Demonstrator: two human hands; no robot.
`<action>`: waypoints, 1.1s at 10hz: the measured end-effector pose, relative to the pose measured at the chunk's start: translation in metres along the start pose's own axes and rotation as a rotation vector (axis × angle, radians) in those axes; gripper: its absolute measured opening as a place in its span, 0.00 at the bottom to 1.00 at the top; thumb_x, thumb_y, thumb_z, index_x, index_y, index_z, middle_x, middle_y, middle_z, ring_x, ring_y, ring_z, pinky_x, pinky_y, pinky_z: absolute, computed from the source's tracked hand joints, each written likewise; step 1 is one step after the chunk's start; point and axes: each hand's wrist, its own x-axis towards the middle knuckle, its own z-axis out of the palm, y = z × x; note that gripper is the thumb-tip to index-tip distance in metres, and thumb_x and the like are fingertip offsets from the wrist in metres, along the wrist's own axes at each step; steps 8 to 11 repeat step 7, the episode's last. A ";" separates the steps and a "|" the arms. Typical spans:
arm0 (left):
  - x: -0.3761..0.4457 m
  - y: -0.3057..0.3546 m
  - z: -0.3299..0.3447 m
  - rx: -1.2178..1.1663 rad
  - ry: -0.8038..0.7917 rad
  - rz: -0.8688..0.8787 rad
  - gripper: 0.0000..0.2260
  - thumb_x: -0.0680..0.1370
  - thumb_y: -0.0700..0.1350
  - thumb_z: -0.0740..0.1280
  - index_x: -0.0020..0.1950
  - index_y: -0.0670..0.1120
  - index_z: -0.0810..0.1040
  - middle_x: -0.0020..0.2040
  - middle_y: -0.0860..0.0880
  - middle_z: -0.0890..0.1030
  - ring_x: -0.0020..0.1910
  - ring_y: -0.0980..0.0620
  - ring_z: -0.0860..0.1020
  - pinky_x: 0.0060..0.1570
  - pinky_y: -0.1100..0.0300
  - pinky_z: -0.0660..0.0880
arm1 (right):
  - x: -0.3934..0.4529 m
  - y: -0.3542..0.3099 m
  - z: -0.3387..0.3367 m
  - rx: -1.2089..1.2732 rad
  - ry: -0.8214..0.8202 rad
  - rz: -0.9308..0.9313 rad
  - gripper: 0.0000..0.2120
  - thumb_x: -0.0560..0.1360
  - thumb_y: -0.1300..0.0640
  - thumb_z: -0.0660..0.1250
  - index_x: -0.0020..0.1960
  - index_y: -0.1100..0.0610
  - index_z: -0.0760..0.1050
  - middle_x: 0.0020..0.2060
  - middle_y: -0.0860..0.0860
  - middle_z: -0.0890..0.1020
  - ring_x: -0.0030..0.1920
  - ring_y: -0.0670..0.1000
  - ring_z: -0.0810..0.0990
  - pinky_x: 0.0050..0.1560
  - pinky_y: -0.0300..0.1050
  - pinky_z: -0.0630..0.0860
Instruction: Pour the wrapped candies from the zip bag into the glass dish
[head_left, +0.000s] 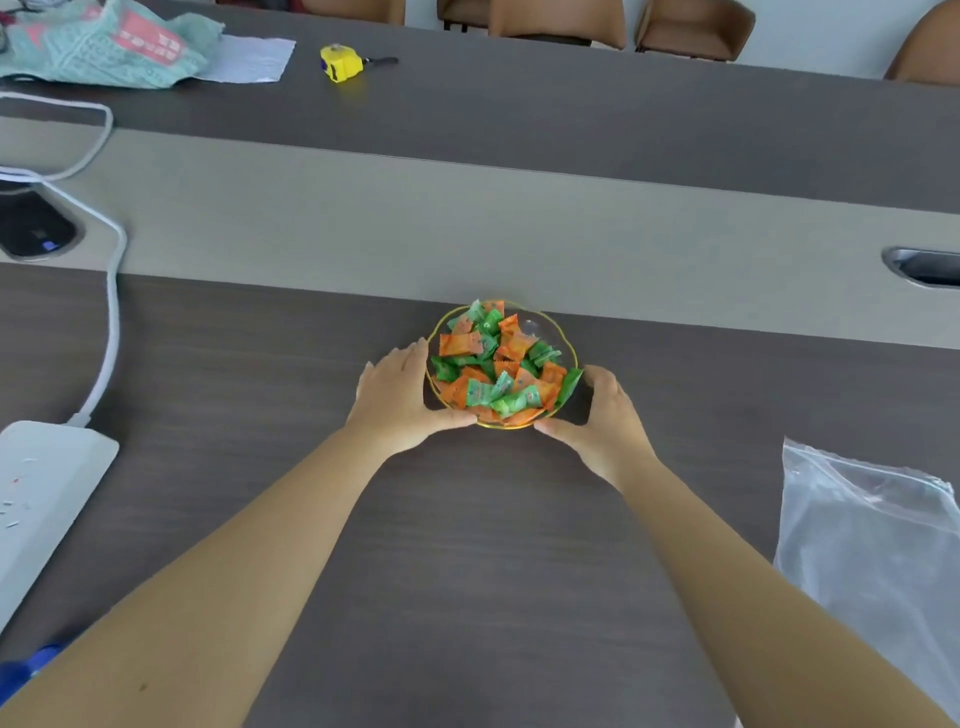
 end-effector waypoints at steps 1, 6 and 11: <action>0.045 0.000 -0.004 -0.018 0.038 -0.021 0.46 0.64 0.63 0.68 0.74 0.45 0.53 0.75 0.45 0.62 0.75 0.44 0.58 0.72 0.41 0.51 | 0.041 -0.003 -0.003 0.006 0.046 -0.037 0.35 0.67 0.51 0.70 0.69 0.59 0.61 0.68 0.55 0.69 0.69 0.55 0.65 0.67 0.51 0.65; 0.179 -0.003 -0.029 -0.095 0.128 -0.083 0.46 0.62 0.70 0.63 0.74 0.50 0.53 0.73 0.45 0.66 0.72 0.43 0.63 0.70 0.44 0.60 | 0.181 -0.025 -0.010 -0.080 0.099 -0.100 0.32 0.72 0.46 0.62 0.71 0.56 0.57 0.69 0.58 0.68 0.70 0.60 0.63 0.70 0.55 0.62; 0.175 0.006 -0.031 -0.107 0.166 -0.117 0.47 0.67 0.66 0.64 0.75 0.46 0.46 0.76 0.43 0.58 0.75 0.43 0.57 0.72 0.45 0.55 | 0.182 -0.029 -0.010 -0.114 0.113 -0.072 0.34 0.73 0.46 0.60 0.73 0.59 0.53 0.72 0.58 0.64 0.72 0.59 0.59 0.72 0.54 0.58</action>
